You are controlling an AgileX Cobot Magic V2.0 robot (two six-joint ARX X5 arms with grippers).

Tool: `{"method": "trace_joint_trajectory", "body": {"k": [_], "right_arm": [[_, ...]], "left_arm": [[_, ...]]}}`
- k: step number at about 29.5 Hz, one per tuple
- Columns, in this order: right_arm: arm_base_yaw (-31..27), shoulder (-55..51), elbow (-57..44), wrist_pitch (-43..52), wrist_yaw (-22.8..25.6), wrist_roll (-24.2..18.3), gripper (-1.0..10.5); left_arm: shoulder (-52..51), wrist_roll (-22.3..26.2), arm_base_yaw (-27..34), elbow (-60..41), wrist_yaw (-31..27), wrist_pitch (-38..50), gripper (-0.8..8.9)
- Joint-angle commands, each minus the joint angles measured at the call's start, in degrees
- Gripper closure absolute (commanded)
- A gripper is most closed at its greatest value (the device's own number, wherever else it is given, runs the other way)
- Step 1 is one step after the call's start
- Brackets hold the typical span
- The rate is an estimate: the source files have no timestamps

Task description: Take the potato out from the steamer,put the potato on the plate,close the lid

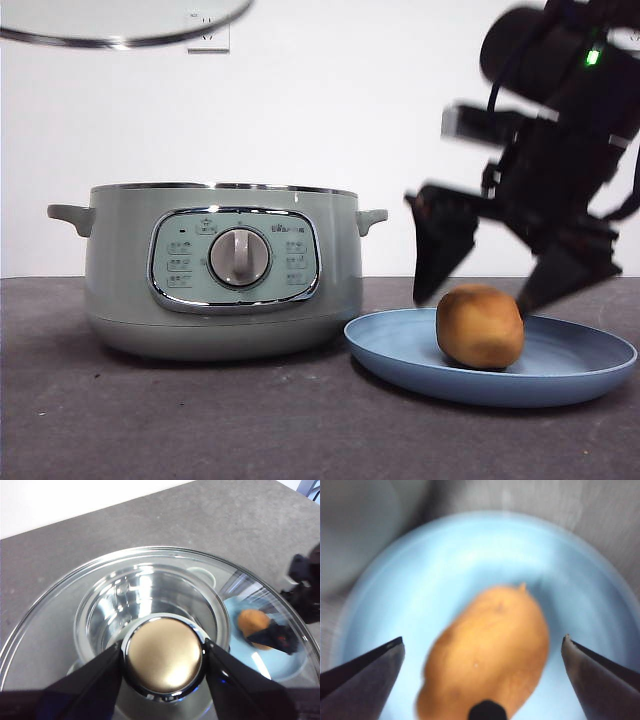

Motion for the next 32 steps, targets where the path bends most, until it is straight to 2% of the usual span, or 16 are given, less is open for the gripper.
{"method": "trace_joint_trajectory", "body": {"k": [1,6,20,26,32], "right_arm": [[0.0,-4.2,0.0,-0.6,0.1,0.4,3.8],[0.0,-13.8,0.5,-4.1,0.3,0.4,3.8],[0.0,-41.9,1.8,-10.1,1.7,1.1,3.8],[0.0,-47.2,3.2,-11.7,3.3,1.1,3.8],[0.0,-47.7,3.2,-11.7,3.3,1.0,3.8]], "left_arm": [[2.6,0.5,-1.2,0.3,0.6,4.8,8.22],[8.4,2.8,-3.0,0.3,0.3,9.3,8.22],[22.2,4.4,-3.8,0.3,0.2,20.4,8.22],[27.0,4.4,-4.0,0.3,0.1,24.2,8.22],[30.8,4.4,-4.0,0.2,-0.2,24.4,8.22]]}}
